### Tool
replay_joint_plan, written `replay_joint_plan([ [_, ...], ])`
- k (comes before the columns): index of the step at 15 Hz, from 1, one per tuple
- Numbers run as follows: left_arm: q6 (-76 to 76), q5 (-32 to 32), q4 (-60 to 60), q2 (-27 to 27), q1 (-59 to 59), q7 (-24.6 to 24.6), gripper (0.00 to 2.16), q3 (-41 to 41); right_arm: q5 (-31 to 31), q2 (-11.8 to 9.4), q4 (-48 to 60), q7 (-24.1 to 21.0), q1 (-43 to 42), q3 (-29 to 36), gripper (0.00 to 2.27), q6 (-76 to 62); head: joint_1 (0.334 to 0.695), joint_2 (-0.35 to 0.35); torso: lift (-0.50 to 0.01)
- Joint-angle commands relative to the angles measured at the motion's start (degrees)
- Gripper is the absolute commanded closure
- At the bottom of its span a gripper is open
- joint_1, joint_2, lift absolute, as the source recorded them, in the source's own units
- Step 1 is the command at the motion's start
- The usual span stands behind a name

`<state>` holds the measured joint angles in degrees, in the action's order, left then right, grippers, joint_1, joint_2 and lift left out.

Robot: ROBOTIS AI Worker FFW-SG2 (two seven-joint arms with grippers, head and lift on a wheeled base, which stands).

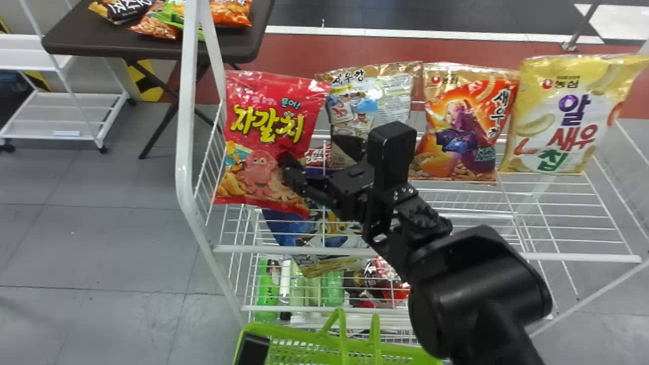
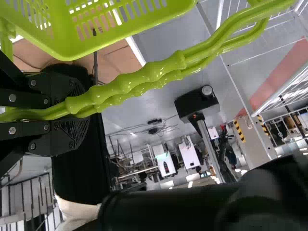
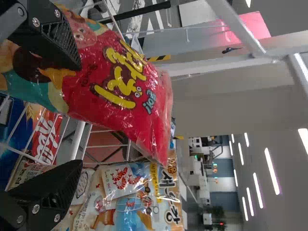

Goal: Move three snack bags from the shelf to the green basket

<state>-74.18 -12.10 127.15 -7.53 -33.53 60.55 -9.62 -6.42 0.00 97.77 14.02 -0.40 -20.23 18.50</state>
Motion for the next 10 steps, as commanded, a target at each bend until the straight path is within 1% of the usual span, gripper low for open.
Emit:
replay_joint_plan([
  [1, 0.0, -0.4, -0.7, 0.2, 0.6, 0.0, 1.82, 0.6, -3.4, 0.1, -3.5, 2.2, -3.3, 0.0, 0.14, 0.6, 0.695, 0.012, -0.047],
  [4, 0.0, -0.6, -1.6, 0.2, 1.5, 0.0, 1.82, 0.6, -3.5, 0.1, -4.3, 6.1, -4.4, -0.4, 0.15, 1.3, 0.695, 0.052, -0.047],
  [5, 0.0, -0.6, -1.7, 0.2, 1.6, 0.0, 1.82, 0.6, -3.5, 0.1, -4.3, 7.2, -5.0, -0.5, 0.24, 3.1, 0.695, 0.059, -0.047],
  [6, 0.0, -0.6, -1.7, 0.2, 1.6, 0.1, 1.82, 0.6, -3.5, 0.1, -4.3, 8.4, -5.8, -0.4, 0.44, 5.5, 0.695, 0.067, -0.047],
  [7, 0.0, -0.7, -1.7, 0.2, 1.6, 0.2, 1.82, 0.6, -3.5, 0.1, -4.3, 9.8, -6.5, -0.3, 0.99, 9.6, 0.695, 0.077, -0.047],
  [8, 0.0, -0.7, -1.7, 0.2, 1.6, 0.2, 1.82, 0.7, -3.5, 0.1, -3.6, 9.7, -5.9, -0.2, 1.68, 11.3, 0.695, 0.083, -0.047],
  [9, 0.0, -0.7, -1.6, 0.1, 1.5, 0.3, 1.82, 0.7, -3.5, 0.1, -2.1, 9.8, -5.0, -0.1, 1.97, 12.6, 0.695, 0.087, -0.047],
  [10, 0.0, -0.7, -1.4, 0.0, 1.2, 0.4, 1.82, 0.8, -3.0, 0.1, 0.3, 10.3, -3.9, -0.2, 2.04, 13.8, 0.695, 0.088, -0.047],
])
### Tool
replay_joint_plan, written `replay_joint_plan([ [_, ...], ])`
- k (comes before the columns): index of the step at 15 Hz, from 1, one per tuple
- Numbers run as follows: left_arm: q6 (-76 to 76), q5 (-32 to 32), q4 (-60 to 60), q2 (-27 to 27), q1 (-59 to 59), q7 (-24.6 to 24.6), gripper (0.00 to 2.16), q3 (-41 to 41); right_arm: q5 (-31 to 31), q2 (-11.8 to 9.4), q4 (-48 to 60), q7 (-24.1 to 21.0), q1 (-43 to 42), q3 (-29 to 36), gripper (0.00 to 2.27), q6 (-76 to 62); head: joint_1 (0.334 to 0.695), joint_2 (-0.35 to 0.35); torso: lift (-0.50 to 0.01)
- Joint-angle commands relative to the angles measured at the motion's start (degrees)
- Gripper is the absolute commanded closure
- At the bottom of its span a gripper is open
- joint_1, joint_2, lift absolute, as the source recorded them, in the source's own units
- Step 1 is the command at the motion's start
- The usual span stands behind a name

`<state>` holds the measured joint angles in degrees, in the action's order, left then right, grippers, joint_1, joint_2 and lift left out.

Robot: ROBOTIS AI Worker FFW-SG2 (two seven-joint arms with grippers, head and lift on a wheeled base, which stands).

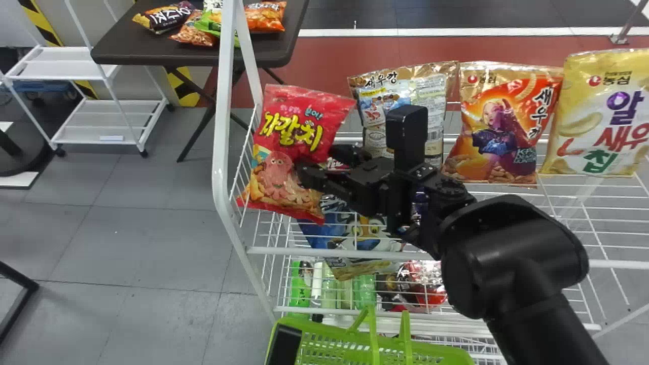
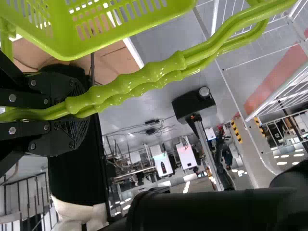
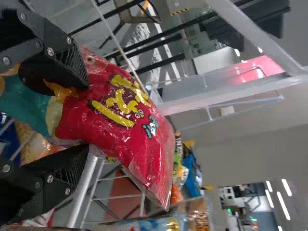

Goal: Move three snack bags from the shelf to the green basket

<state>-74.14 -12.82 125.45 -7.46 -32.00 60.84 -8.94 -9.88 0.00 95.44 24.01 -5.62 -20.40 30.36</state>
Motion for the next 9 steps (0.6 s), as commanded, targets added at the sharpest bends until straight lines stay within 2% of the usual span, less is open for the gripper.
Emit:
replay_joint_plan([
  [1, 0.0, 0.0, 0.5, -0.2, -0.5, 0.2, 1.82, 0.4, 2.4, 0.1, 5.4, 0.9, 2.8, -0.1, 2.05, 1.9, 0.695, 0.089, -0.047],
  [4, 0.0, 0.0, 0.8, -0.2, -0.8, 0.2, 1.82, 0.5, 6.9, -0.3, 16.4, 2.4, 7.7, 0.5, 2.05, 4.8, 0.695, 0.102, -0.047],
  [7, 0.9, 0.0, 0.9, -0.1, -0.9, 0.3, 1.82, 0.4, 6.0, -3.4, 29.0, 2.9, 13.5, 4.5, 2.05, 10.4, 0.695, 0.085, -0.047],
  [9, 1.1, 0.0, 1.5, -0.1, -0.9, 0.2, 1.82, 0.2, 6.2, -6.5, 38.2, 2.9, 18.0, 8.0, 2.05, 15.8, 0.695, 0.026, -0.047],
])
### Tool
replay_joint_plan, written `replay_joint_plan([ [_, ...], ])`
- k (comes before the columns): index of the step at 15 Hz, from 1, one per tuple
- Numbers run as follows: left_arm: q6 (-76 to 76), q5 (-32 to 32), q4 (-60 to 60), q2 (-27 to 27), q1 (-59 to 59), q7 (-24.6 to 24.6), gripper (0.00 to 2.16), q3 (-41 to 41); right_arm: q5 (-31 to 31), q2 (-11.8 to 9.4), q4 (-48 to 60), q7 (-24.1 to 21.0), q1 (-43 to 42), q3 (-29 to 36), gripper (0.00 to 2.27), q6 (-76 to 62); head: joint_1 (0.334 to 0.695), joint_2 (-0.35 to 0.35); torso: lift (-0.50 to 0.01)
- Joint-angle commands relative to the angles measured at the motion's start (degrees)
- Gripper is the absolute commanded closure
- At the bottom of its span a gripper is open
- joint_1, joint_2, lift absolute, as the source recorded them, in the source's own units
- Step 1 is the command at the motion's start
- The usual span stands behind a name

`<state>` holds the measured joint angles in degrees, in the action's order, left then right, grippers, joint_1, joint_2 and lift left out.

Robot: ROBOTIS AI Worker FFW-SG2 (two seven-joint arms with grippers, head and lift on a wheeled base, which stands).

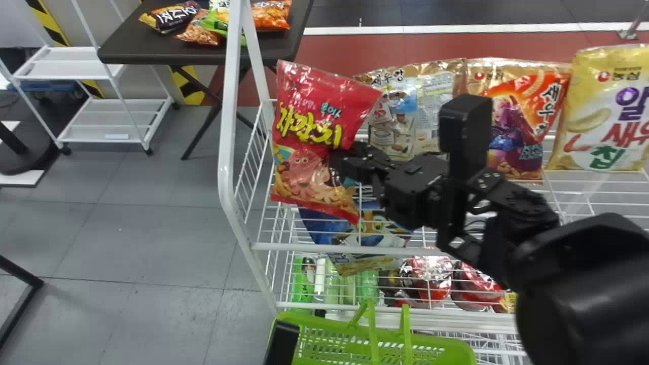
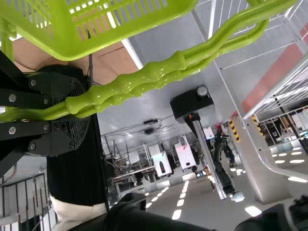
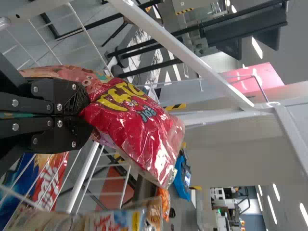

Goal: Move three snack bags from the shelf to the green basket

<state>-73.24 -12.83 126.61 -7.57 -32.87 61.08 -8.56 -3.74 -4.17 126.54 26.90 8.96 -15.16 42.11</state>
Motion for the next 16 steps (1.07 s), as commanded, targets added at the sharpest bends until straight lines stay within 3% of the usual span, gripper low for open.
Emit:
replay_joint_plan([
  [1, 0.3, 0.0, 0.7, 0.0, -0.1, -0.2, 1.82, -0.2, -0.3, -3.8, 11.4, 0.1, 5.5, 4.9, 2.04, 7.4, 0.695, 0.000, -0.047],
  [2, 0.3, 0.0, 0.9, 0.1, -0.2, -0.3, 1.82, -0.2, -1.2, -5.7, 15.6, 0.7, 8.3, 8.3, 2.05, 9.2, 0.695, -0.038, -0.047],
  [3, 0.5, 0.0, 1.0, 0.1, -0.2, -0.5, 1.82, -0.2, -2.8, -7.2, 19.3, 1.4, 11.3, 12.4, 2.05, 11.8, 0.695, -0.120, -0.047],
  [4, 0.5, 0.0, 1.0, 0.4, -0.2, -0.6, 1.82, -0.1, -6.0, -7.9, 22.7, 2.4, 14.5, 17.9, 2.05, 13.2, 0.695, -0.168, -0.047],
  [8, 2.1, -0.7, 1.0, 0.7, -0.2, -2.3, 1.82, -0.3, -14.7, -7.5, 29.1, 9.0, 23.0, 37.2, 2.04, 20.1, 0.695, -0.350, -0.047],
  [10, 3.7, -1.1, 1.0, 1.1, -0.2, -3.3, 1.82, -0.5, -21.4, -6.5, 29.7, 14.4, 23.9, 47.5, 2.04, 28.0, 0.695, -0.350, -0.047],
  [12, 5.2, -1.9, 1.0, 1.4, -0.1, -4.3, 1.82, -0.6, -23.1, 0.7, 32.0, 24.0, 20.7, 56.6, 2.04, 41.9, 0.695, -0.350, -0.047],
  [13, 5.9, -2.1, 1.0, 1.6, 0.2, -4.7, 1.82, -0.6, -24.5, 1.4, 32.5, 27.9, 19.1, 60.8, 2.04, 48.0, 0.695, -0.350, -0.047],
  [15, 6.3, -2.5, 1.5, 1.7, 0.2, -4.7, 1.82, -0.5, -29.8, -0.2, 32.5, 28.7, 19.4, 66.3, 2.04, 48.0, 0.695, -0.350, -0.047],
  [16, 6.5, -2.5, 2.4, 1.9, 0.2, -5.0, 1.82, -0.7, -27.9, -0.3, 32.2, 29.4, 20.7, 65.8, 2.04, 48.0, 0.695, -0.350, -0.047],
])
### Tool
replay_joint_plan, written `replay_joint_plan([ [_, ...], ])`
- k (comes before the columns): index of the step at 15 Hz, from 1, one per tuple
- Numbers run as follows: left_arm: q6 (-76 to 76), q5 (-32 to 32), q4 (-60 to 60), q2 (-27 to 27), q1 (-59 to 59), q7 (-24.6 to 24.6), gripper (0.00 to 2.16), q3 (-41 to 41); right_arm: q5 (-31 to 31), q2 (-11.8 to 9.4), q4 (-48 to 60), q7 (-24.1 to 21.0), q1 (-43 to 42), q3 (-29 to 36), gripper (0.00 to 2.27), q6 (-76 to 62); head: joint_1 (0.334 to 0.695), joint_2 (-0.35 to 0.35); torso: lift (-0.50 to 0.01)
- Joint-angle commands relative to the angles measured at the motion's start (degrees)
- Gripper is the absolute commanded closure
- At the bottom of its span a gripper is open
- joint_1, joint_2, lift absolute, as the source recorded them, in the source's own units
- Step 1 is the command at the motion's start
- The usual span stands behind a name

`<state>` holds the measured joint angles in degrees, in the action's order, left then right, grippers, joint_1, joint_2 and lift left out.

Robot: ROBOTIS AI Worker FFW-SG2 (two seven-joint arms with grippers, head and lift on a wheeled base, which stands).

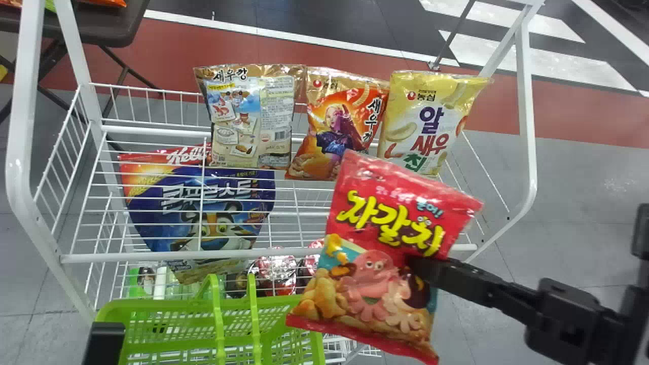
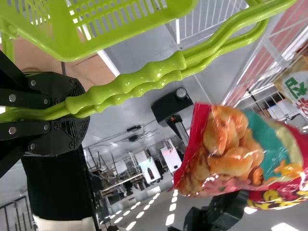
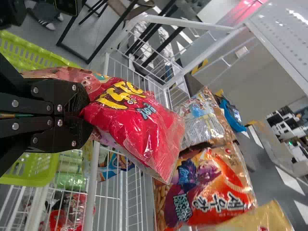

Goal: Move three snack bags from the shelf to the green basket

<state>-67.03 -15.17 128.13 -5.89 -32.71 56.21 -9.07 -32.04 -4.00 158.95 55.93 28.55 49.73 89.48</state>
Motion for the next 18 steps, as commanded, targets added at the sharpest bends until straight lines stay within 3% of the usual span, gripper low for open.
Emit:
replay_joint_plan([
  [1, 0.3, -0.1, 1.2, 0.3, 0.0, -0.2, 1.82, -0.3, 2.7, -0.7, -0.9, 0.7, 2.0, -0.5, 2.04, 0.6, 0.695, -0.350, -0.047],
  [5, 0.4, -0.2, 2.6, 0.3, 0.0, -0.8, 1.82, -0.2, 20.3, -5.1, -9.8, 0.5, 3.8, -19.9, 2.04, 0.6, 0.695, -0.350, -0.047],
  [7, 0.4, -0.2, 3.3, 0.3, -0.2, -0.9, 1.82, 0.0, 24.7, -6.6, -14.5, -0.2, 3.9, -27.3, 2.04, -1.3, 0.695, -0.350, -0.047],
  [11, -0.3, -0.2, 4.1, 0.1, -0.4, -0.9, 1.82, 0.4, 26.0, -6.6, -20.7, -0.4, 2.2, -36.5, 2.04, -4.3, 0.695, -0.350, -0.047],
  [14, -0.8, -0.2, 4.3, -0.3, -0.5, -0.8, 1.82, 0.6, 26.0, -6.5, -24.0, -0.3, -0.6, -39.9, 2.02, -3.9, 0.695, -0.350, -0.047],
  [17, -0.8, -1.1, 4.3, -0.5, -0.5, -0.4, 1.82, 1.6, 26.3, -7.0, -27.6, -0.2, -4.5, -41.1, 1.68, 0.6, 0.695, -0.350, -0.047],
  [18, -0.8, -1.4, 4.3, -0.5, -0.5, -0.3, 1.82, 2.0, 28.2, -7.0, -28.5, -0.4, -5.2, -42.3, 1.14, 0.6, 0.695, -0.350, -0.047],
])
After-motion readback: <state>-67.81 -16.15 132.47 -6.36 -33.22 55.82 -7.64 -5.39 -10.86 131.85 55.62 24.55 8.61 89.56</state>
